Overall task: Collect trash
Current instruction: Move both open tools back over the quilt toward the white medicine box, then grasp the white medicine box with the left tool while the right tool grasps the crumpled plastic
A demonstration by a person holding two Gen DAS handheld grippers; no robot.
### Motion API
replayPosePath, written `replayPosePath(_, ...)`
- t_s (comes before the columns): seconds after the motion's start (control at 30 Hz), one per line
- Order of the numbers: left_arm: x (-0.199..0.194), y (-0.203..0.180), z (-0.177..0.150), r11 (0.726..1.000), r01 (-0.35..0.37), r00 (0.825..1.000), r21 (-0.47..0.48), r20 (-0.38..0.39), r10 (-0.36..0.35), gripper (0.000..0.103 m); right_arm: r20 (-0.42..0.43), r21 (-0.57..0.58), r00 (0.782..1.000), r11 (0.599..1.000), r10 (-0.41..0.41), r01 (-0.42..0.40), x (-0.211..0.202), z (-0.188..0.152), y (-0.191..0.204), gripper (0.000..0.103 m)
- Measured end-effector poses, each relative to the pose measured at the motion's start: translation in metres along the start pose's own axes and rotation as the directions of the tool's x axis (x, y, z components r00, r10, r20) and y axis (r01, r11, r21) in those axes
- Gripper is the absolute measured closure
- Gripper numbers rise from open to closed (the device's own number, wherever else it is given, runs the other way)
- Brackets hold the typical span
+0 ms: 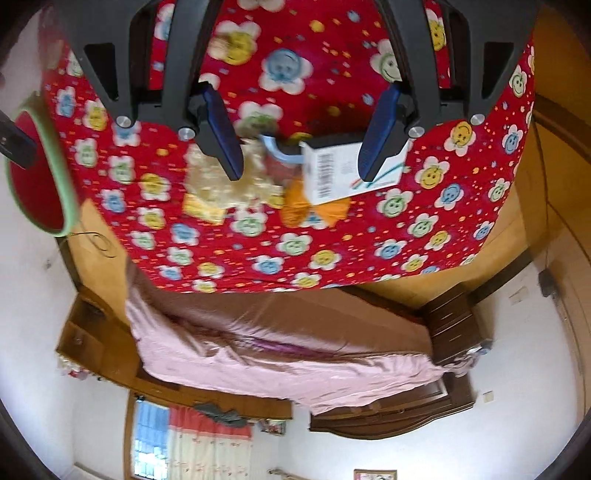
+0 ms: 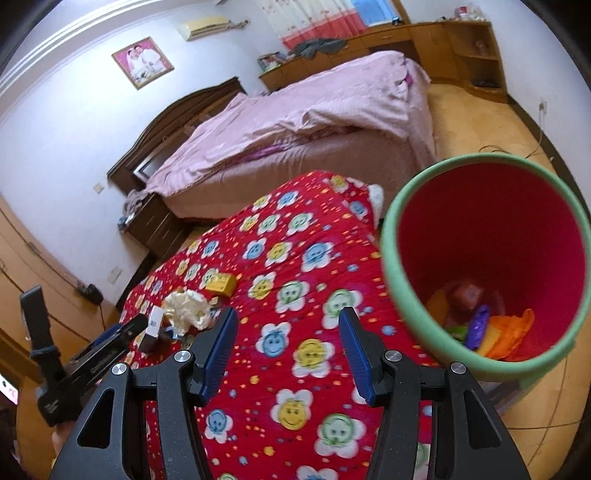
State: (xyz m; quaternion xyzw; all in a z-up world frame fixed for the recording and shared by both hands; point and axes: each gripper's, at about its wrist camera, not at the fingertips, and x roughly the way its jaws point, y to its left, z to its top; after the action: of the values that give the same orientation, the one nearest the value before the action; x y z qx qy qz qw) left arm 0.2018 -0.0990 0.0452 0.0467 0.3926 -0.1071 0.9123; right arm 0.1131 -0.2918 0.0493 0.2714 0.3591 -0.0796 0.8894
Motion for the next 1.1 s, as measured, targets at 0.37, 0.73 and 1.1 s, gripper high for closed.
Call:
replayPosePath(0.37, 0.024, 0.044, -0.019, 0.992, -0.097, 0.994, -0.076, -0.06, 0.092, 0.039, -0.051, -0.039, 0.999, 0.999, 0.01, -0.012, 0.023, -0.008, 0.014, 0.045)
replayPosePath(0.73, 0.018, 0.093, -0.044, 0.973, -0.199, 0.975, -0.118, -0.12, 0.185, 0.039, -0.075, -0.052, 0.997, 0.998, 0.026, -0.03, 0.028, -0.02, 0.023, 0.045)
replayPosePath(1.1, 0.011, 0.12, -0.04, 0.959, -0.217, 0.974, -0.183, -0.111, 0.199, 0.039, -0.097, -0.072, 0.995, 0.996, 0.037, -0.044, 0.034, -0.026, 0.032, 0.045)
